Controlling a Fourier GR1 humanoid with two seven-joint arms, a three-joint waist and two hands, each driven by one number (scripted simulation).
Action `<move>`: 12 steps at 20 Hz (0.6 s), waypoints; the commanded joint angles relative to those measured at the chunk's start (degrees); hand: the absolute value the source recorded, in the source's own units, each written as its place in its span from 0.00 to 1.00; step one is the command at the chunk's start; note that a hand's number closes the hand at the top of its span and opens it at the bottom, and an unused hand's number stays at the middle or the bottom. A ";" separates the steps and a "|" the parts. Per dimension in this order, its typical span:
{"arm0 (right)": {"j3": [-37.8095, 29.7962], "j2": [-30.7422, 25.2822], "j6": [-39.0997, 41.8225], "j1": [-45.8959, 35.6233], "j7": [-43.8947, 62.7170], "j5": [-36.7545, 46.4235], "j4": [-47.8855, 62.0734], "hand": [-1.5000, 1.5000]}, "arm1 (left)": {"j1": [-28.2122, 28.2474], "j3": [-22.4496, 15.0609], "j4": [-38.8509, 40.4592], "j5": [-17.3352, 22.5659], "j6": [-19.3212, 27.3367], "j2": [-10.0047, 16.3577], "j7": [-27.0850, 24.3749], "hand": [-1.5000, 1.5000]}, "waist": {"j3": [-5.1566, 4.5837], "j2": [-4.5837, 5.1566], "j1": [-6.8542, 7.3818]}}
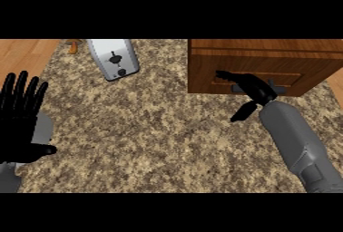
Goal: Pick up the cup, place it into the drawer and close the drawer
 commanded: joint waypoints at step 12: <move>-5.05 -6.87 0.40 -11.03 -3.15 -0.06 16.74 0.00 | -4.01 -0.32 2.72 -2.59 -1.87 -1.25 0.01 0.00 | 0.53 2.62 3.00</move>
